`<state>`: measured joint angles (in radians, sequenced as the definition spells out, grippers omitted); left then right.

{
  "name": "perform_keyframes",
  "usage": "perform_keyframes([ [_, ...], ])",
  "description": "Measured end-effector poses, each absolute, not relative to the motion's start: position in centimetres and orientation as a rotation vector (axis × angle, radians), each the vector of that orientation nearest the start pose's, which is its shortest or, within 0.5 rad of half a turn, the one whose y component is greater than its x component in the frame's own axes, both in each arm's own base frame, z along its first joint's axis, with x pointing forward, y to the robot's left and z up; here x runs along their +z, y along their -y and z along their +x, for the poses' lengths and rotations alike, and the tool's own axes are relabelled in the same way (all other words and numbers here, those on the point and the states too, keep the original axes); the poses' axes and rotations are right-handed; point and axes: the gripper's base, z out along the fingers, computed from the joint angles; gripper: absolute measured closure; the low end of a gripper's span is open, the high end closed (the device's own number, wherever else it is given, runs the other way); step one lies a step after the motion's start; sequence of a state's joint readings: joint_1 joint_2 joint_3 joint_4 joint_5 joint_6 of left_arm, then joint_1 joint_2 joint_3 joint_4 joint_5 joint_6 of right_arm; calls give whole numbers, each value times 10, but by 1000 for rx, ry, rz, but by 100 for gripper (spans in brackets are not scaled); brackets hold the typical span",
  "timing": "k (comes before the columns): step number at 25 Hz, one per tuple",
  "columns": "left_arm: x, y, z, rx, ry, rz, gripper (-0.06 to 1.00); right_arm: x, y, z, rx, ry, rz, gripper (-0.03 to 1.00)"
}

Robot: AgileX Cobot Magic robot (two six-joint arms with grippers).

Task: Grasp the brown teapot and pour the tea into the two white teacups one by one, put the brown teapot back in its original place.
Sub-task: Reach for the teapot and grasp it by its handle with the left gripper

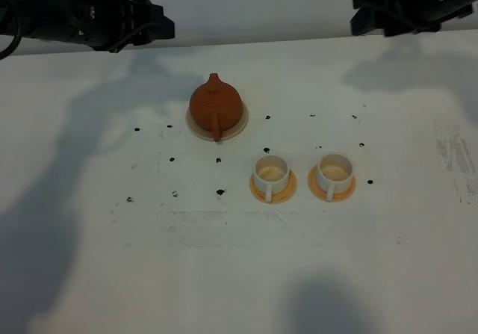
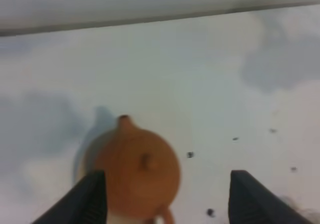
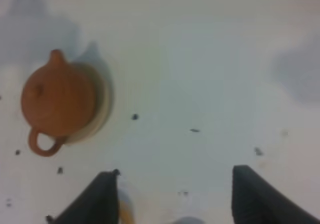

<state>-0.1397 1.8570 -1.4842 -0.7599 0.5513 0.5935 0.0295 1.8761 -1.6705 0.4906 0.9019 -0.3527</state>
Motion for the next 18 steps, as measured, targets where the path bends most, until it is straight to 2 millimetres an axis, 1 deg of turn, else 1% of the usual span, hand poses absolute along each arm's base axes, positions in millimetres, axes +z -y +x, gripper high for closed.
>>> perform_keyframes([
  [5,275,87,420,-456,-2300,227,44,331,-41,404,393,-2460,-243,47],
  [8,273,85,420,-415,-2315,236,46,344,-39,395,363,-2449,-249,47],
  [13,273,82,419,-379,-2322,249,49,358,-37,381,331,-2457,-272,47],
  [18,279,84,417,-341,-2305,286,49,375,-37,366,324,-2442,-291,48],
])
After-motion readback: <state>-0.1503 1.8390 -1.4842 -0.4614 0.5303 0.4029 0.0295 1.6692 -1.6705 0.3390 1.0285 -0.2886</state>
